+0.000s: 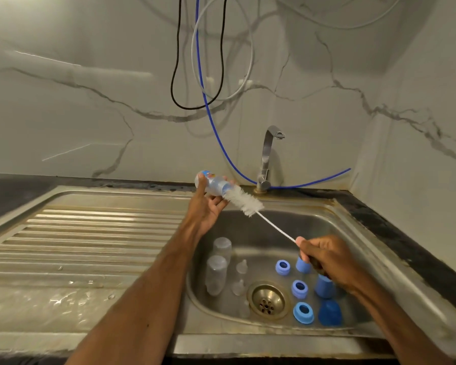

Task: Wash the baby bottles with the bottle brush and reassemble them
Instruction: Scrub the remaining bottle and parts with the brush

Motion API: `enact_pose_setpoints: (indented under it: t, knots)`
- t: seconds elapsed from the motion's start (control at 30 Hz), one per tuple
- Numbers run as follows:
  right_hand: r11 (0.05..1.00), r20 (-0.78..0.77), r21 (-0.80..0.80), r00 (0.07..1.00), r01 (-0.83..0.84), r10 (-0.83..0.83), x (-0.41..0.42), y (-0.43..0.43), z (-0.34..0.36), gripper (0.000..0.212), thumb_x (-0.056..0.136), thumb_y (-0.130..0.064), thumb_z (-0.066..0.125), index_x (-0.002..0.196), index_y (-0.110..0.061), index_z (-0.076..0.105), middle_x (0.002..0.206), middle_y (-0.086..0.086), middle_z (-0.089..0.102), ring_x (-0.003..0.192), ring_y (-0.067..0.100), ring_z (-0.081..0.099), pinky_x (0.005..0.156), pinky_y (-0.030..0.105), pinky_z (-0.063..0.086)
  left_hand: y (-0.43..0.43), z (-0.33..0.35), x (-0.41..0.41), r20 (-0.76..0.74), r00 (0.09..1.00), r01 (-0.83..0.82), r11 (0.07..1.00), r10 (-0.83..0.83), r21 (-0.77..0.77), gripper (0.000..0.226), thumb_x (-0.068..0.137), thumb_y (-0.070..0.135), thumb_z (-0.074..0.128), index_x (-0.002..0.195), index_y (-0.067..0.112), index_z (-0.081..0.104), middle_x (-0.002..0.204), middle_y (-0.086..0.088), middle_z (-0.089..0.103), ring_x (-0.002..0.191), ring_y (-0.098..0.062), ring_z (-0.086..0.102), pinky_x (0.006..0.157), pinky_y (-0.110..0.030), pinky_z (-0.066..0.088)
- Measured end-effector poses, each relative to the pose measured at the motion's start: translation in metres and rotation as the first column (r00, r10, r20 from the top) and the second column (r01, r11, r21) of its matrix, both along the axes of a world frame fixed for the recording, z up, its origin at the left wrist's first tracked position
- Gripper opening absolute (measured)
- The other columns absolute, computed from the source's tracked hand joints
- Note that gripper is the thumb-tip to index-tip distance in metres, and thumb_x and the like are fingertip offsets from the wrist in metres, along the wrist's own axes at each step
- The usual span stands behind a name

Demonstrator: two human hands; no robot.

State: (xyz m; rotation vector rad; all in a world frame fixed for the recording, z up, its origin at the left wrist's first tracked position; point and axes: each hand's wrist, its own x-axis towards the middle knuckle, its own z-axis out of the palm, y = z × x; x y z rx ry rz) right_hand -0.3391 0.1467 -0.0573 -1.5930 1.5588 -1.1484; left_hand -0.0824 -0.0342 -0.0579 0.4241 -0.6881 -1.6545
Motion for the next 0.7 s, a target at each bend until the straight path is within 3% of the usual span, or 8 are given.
enact_pose_setpoints:
  t: [0.13,0.27,0.37,0.43,0.53,0.6,0.7]
  knots:
    - [0.989,-0.025,0.131,0.997,-0.068,0.072,-0.004,0.005,0.005,0.051,0.102,-0.030,0.055,0.057,-0.007,0.060,0.043,0.003,0.036,0.036,0.009,0.027,0.039,0.016,0.027,-0.009,-0.009,0.010,-0.036,0.999,-0.008,0.999,0.009,0.036,0.076,0.100,0.056,0.051,0.147,-0.002,0.044,0.132,-0.025,0.065,0.115,-0.031,0.069,0.082,-0.039,0.062]
    - [0.994,-0.027,0.107,0.999,-0.029,0.032,0.006,0.001,0.003,0.051,0.102,-0.032,0.054,0.059,-0.007,0.068,0.044,0.003,0.040,0.036,0.008,0.032,0.039,0.015,0.029,-0.005,-0.009,0.003,0.074,0.994,0.075,0.997,-0.075,0.001,0.071,0.099,0.052,0.055,0.144,-0.002,0.047,0.131,-0.026,0.065,0.120,-0.036,0.066,0.094,-0.045,0.059]
    - [0.996,0.014,0.076,0.999,0.044,-0.045,-0.002,0.003,0.002,0.035,0.098,-0.031,0.063,0.079,-0.004,0.075,0.051,0.009,0.051,0.039,0.006,0.043,0.039,0.014,0.034,-0.006,-0.004,0.000,0.096,0.995,-0.042,0.999,0.040,0.024,0.068,0.098,0.048,0.061,0.145,0.003,0.042,0.129,-0.026,0.066,0.112,-0.038,0.070,0.082,-0.044,0.063]
    - [0.997,0.015,0.007,0.997,0.071,-0.071,-0.006,0.004,0.002,0.017,0.088,-0.022,0.077,0.090,-0.006,0.074,0.069,0.020,0.068,0.054,0.014,0.061,0.046,0.016,0.047,-0.007,-0.007,0.001,0.092,0.987,-0.136,0.988,0.129,0.075,0.062,0.097,0.046,0.063,0.141,0.006,0.044,0.127,-0.026,0.067,0.105,-0.038,0.073,0.072,-0.043,0.064]
    - [0.959,-0.072,-0.215,0.976,0.186,-0.206,-0.010,0.004,-0.001,0.007,0.082,-0.014,0.083,0.084,-0.013,0.076,0.075,0.007,0.076,0.073,0.025,0.073,0.071,0.030,0.059,-0.008,-0.012,0.004,0.116,0.983,-0.151,0.984,0.140,0.090,0.062,0.096,0.047,0.063,0.141,0.008,0.045,0.130,-0.023,0.065,0.106,-0.037,0.073,0.073,-0.042,0.064]
    - [0.945,-0.124,-0.251,0.961,0.208,-0.245,-0.010,0.004,0.000,0.016,0.089,-0.022,0.077,0.075,-0.014,0.077,0.064,0.001,0.072,0.062,0.023,0.070,0.068,0.033,0.056,-0.009,-0.014,0.006,0.130,0.987,-0.102,0.992,0.092,0.072,0.069,0.095,0.051,0.062,0.145,0.008,0.043,0.135,-0.022,0.062,0.112,-0.037,0.070,0.080,-0.044,0.063]
    - [0.990,-0.070,-0.023,0.988,0.136,-0.137,-0.006,0.004,0.001,0.044,0.102,-0.032,0.057,0.068,-0.008,0.070,0.049,0.003,0.048,0.039,0.013,0.042,0.046,0.021,0.040,-0.007,-0.011,0.004,0.089,0.995,-0.044,0.996,0.036,0.083,0.067,0.098,0.053,0.058,0.144,0.007,0.044,0.129,-0.023,0.066,0.110,-0.036,0.071,0.081,-0.044,0.063]
